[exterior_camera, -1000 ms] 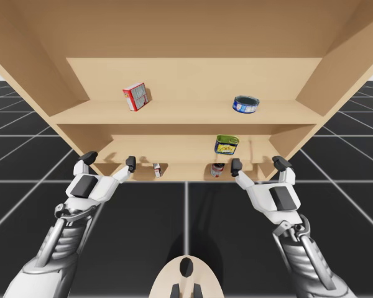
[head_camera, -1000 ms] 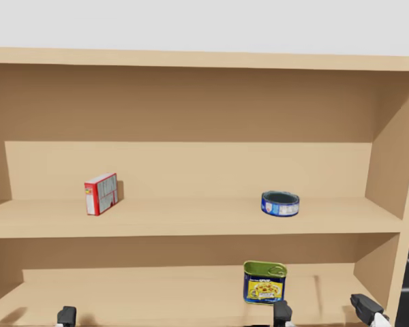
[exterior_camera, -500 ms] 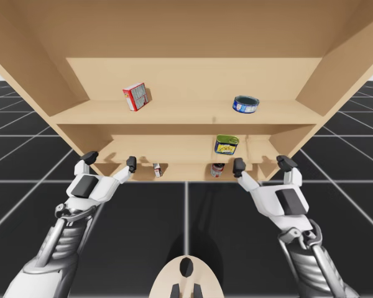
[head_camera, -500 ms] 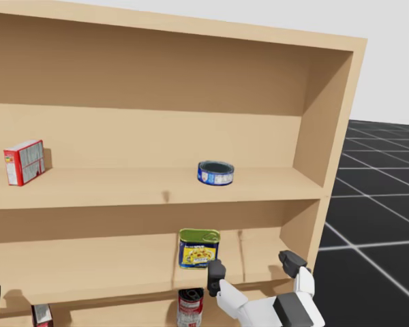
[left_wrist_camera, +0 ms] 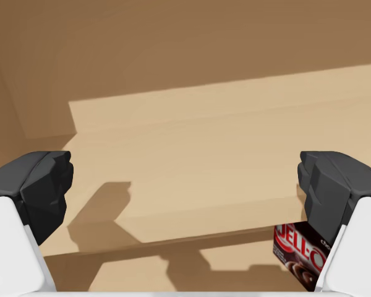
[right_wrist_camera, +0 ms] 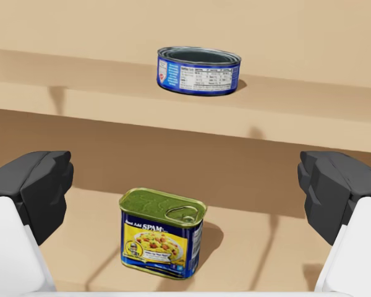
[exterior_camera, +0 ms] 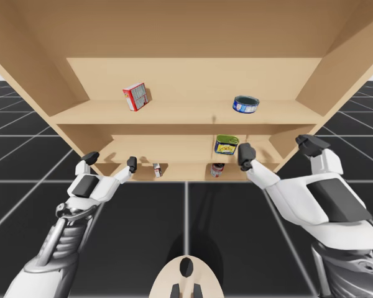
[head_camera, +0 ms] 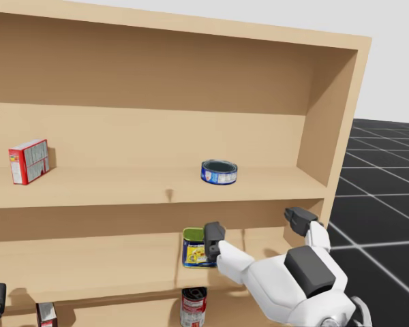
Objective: Find the tuna fish can on the shelf and bring it to me.
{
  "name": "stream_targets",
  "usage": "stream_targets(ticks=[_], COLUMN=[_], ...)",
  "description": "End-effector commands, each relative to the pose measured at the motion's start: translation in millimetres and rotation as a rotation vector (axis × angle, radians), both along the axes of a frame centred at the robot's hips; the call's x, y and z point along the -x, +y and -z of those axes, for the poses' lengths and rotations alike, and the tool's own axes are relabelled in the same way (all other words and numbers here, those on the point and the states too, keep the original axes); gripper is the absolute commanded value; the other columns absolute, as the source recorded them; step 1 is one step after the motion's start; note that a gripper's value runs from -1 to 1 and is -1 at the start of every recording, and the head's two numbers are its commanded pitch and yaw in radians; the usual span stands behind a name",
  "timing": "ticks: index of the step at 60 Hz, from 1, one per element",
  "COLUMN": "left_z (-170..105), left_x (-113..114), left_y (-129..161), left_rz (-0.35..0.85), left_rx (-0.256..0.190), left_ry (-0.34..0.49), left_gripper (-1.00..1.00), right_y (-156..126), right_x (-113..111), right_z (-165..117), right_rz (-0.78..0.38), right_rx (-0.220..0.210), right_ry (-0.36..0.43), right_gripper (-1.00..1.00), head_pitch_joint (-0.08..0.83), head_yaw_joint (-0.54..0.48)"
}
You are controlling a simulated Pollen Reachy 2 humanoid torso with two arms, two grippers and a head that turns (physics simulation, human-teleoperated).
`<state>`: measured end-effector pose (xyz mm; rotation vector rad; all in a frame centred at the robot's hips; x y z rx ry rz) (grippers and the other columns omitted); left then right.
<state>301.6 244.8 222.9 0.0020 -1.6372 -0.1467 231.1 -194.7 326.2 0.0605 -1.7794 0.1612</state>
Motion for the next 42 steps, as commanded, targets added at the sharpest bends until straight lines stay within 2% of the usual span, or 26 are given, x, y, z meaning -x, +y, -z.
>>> stream_targets(ticks=[1,11,25,37,42], left_z=[-0.4,-0.5,-0.5,0.5,0.6], left_x=[0.5,0.6,0.6,-1.0,-1.1], left_y=[0.0,-0.1,-0.1,-1.1,-1.4], left_rz=[0.000,0.000,0.000,0.004,0.004], left_rx=[0.002,0.002,0.002,0.006,0.007], left_ry=[0.002,0.002,0.002,0.014,0.018], left_gripper=[-1.00,-1.00,-1.00,-1.00,-1.00], right_y=[15.0,20.6,25.0,29.9,30.6], right_x=[13.2,-10.5,-51.3,-95.1,-106.1], right_z=[-44.4,-52.5,-58.6,-61.2,-62.8], right_rz=[-0.042,-0.032,-0.032,-0.021,-0.006], right_rx=[0.023,0.039,0.029,0.003,-0.008], right_ry=[-0.107,-0.099,-0.037,0.072,0.127], right_gripper=[-1.00,-1.00,-1.00,-1.00,-1.00], head_pitch_joint=[0.166,0.166,0.167,0.167,0.169], head_yaw_joint=[-0.25,-0.24,-0.24,-0.24,-0.24])
